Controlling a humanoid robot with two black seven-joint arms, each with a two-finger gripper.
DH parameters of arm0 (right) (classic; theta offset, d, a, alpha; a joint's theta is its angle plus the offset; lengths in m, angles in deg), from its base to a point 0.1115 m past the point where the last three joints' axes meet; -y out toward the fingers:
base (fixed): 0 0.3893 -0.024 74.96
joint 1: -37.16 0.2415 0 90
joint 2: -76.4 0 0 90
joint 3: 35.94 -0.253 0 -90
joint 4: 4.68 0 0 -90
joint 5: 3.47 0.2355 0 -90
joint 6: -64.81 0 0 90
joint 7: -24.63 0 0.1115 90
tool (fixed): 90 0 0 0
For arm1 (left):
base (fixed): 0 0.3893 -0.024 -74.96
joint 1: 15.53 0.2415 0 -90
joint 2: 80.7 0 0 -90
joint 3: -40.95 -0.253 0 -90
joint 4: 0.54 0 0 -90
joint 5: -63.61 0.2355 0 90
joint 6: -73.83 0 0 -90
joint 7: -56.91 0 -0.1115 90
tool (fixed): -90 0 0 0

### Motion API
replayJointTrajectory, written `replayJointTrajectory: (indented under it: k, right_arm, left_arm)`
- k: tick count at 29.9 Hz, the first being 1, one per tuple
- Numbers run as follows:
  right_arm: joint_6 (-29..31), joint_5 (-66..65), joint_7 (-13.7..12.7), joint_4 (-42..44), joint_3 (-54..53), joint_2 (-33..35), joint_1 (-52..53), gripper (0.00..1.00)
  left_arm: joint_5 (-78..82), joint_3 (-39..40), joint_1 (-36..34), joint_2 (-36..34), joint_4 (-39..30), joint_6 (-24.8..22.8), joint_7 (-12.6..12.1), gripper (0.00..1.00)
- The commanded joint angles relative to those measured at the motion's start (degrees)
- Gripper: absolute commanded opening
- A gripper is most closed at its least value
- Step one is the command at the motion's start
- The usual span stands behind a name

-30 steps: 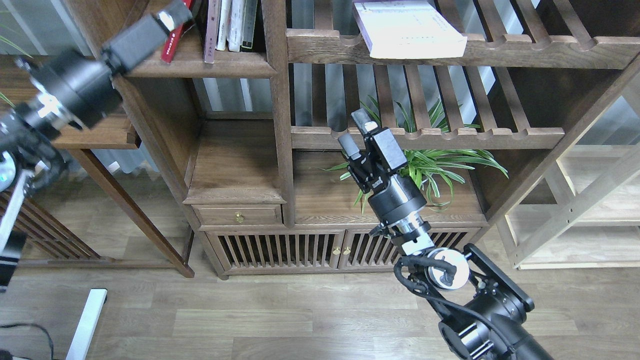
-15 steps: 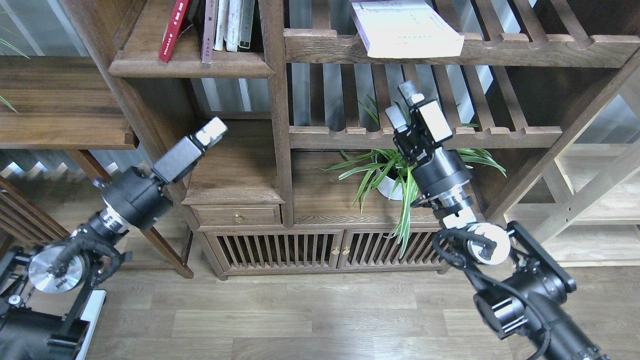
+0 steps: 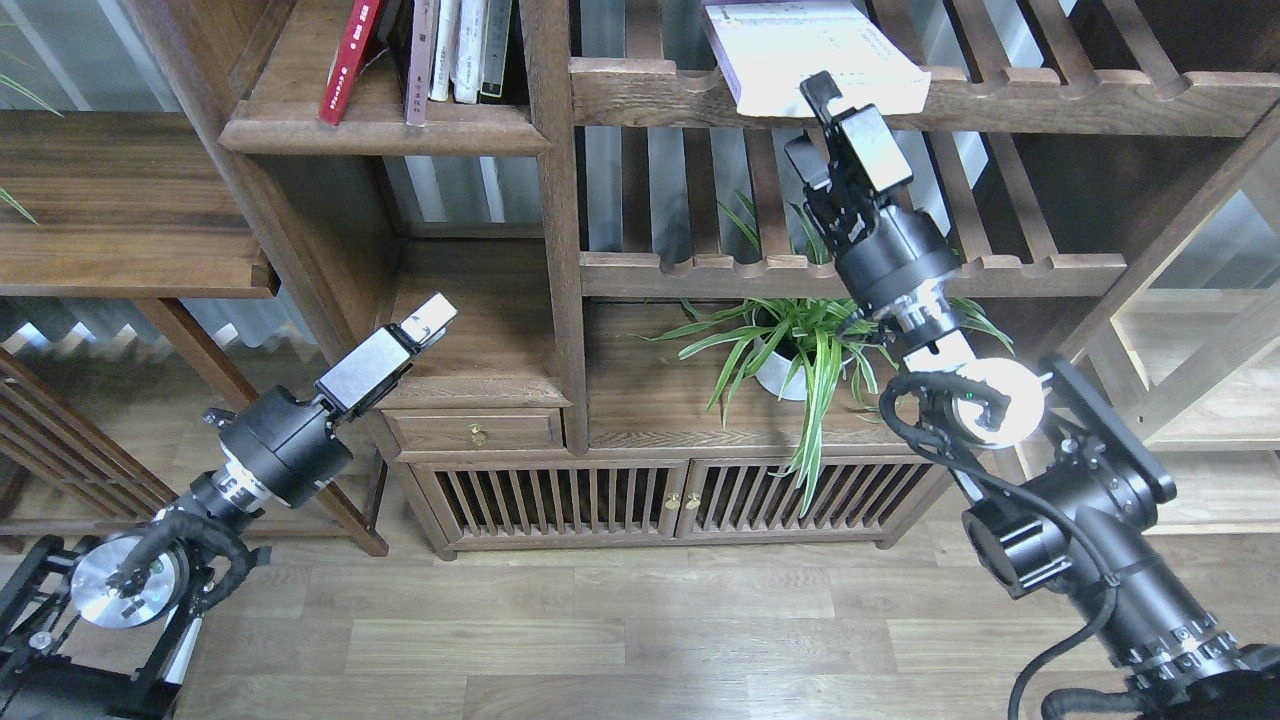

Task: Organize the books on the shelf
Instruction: 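Grasp the white book on the top shelf with the right gripper and pull it out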

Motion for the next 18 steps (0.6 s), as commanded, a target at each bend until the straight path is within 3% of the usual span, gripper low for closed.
replayJointTrajectory:
  k: [1,12,16,18]
  right_arm:
    - [-1.0,0.0,0.0,0.3,0.0,0.0,1.3,0.99]
    - [-7.2,0.1,0.0,1.1,-2.4,-0.1,3.1,0.99]
    - [-13.2,0.3,-0.1,1.9,-3.4,-0.2,6.7,0.98]
    - [-17.0,1.4,-0.2,1.9,-3.8,-0.2,8.6,0.91]
  left_arm:
    - [0.0,0.0,0.4,0.0,0.1,0.0,0.0,0.86]
    - [-0.1,0.4,2.1,-0.1,0.1,0.0,0.0,0.86]
    - [-0.1,0.4,2.4,-0.1,0.4,0.0,0.0,0.86]
    - [-0.2,0.5,2.5,-0.1,0.4,0.0,0.0,0.86]
